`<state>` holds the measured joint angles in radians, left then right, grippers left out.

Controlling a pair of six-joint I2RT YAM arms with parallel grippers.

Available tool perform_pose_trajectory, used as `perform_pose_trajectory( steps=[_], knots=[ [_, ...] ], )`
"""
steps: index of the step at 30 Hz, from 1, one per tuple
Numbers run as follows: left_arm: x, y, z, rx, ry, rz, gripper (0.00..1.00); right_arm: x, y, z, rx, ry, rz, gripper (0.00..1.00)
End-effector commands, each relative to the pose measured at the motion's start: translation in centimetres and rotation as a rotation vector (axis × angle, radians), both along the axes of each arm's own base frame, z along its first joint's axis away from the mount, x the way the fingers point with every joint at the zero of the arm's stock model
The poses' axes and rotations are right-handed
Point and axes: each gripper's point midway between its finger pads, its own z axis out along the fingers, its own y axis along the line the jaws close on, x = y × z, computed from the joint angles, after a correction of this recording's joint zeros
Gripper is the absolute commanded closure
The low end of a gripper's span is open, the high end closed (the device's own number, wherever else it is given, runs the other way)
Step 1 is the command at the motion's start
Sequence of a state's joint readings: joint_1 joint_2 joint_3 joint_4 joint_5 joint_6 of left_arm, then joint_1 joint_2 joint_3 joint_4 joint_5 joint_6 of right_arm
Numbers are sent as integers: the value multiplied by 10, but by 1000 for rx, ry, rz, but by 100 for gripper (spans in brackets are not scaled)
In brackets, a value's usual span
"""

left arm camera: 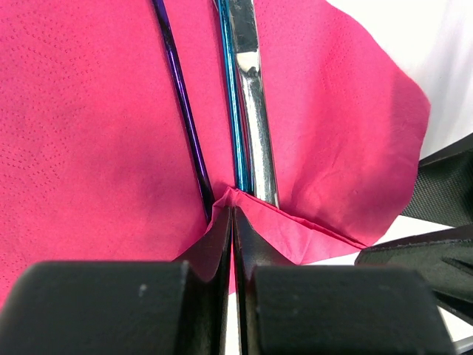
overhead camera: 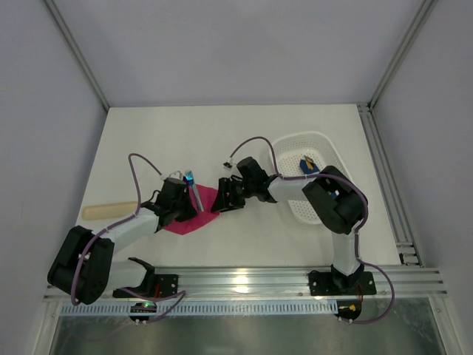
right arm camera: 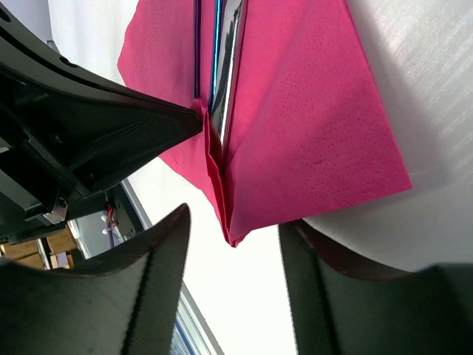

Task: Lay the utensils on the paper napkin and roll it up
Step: Roll the napkin at the center of the board.

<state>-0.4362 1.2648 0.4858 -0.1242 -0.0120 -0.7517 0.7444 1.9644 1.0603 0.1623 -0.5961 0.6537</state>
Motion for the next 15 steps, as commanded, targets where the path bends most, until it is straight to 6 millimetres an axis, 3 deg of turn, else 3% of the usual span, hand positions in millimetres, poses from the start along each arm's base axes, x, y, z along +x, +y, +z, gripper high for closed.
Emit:
perform_pose_trajectory(
  steps=[1,9,15],
  knots=[
    [3,1,4,1,-20,6,100,11,14,16,39,-76,31,48],
    [5,-2,9,-11,-28,-4,100,13,15,3,1,-75,28,64],
    [6,-3,11,-13,-34,-7,100,2,16,0,-6,-83,65,60]
  ],
)
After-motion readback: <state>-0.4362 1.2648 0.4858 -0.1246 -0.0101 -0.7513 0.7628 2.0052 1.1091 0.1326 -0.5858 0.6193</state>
